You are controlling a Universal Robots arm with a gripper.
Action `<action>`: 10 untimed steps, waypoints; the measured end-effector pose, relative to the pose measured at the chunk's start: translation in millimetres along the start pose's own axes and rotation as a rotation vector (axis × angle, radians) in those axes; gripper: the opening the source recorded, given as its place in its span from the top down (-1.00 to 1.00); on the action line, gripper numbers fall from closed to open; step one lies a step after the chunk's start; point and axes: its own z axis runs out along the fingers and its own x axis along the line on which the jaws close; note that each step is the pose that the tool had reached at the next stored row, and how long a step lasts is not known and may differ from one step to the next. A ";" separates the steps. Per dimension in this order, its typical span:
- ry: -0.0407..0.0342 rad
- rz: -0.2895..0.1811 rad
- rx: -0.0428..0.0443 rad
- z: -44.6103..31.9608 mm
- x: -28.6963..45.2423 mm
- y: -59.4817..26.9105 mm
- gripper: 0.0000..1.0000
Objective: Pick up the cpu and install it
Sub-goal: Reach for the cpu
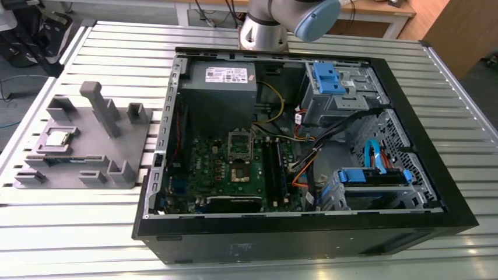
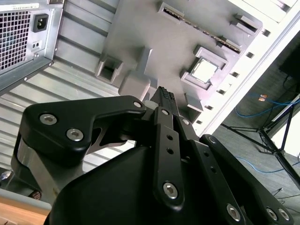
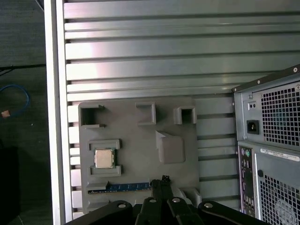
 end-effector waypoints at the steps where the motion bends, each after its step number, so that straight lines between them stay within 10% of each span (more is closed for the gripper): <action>1: 0.0000 0.000 0.0000 0.2 0.1 0.0 0.79; 10: -0.0001 0.000 0.0000 1.4 3.3 -0.3 0.79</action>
